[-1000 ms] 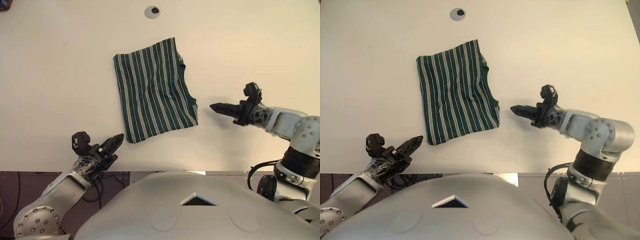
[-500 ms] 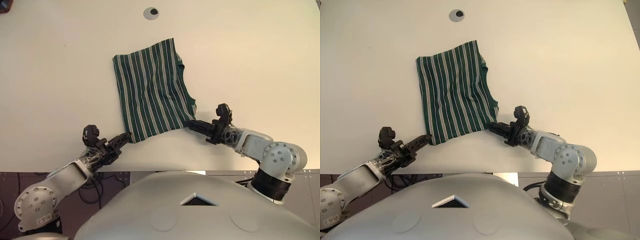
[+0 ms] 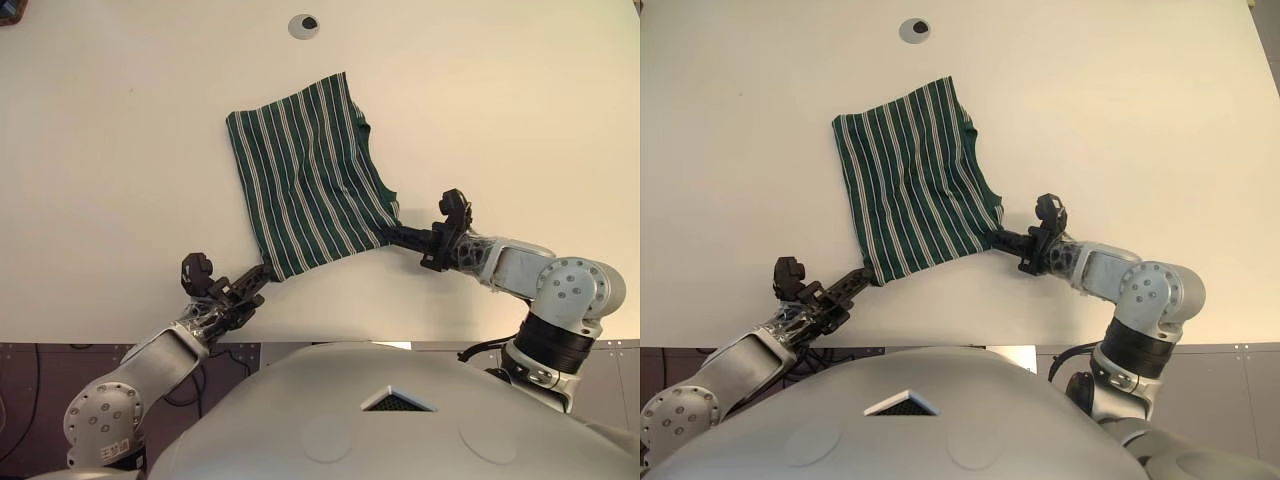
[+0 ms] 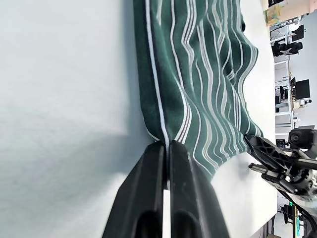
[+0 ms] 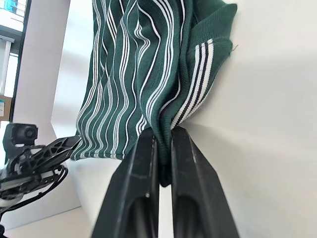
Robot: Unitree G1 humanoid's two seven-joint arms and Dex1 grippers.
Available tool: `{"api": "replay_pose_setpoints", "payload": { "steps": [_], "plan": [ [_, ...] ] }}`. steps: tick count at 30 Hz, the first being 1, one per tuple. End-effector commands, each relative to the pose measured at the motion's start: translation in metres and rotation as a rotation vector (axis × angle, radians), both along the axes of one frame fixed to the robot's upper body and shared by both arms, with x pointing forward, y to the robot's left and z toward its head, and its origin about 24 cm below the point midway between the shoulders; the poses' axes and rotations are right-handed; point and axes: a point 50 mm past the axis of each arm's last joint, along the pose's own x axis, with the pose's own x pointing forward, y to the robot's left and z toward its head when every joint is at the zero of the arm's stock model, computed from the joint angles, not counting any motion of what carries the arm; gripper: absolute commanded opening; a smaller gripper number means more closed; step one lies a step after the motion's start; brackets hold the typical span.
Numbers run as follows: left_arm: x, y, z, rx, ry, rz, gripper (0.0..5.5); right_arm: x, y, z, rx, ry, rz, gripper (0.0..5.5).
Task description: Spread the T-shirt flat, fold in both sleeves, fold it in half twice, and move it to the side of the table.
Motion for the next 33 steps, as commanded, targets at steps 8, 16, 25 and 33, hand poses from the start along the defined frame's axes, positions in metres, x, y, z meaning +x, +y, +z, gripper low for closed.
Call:
{"api": "replay_pose_setpoints", "payload": {
  "steps": [8, 16, 25, 33],
  "plan": [
    [-0.019, -0.005, 0.027, -0.096, -0.079, -0.098, 0.0, -0.01, -0.038, 0.039, 0.04, -0.114, 0.188, 0.06],
    [0.005, 0.007, 0.044, -0.108, -0.19, -0.03, 0.0, -0.003, -0.041, 0.054, 0.105, -0.181, 0.158, 0.06],
    [0.053, 0.0, 0.035, -0.105, -0.22, 0.043, 0.0, 0.072, -0.017, 0.06, -0.001, -0.18, 0.016, 0.06],
    [0.08, 0.001, 0.03, -0.096, -0.235, 0.077, 0.0, 0.104, 0.005, 0.054, -0.057, -0.144, 0.011, 0.06]
  ]
}}
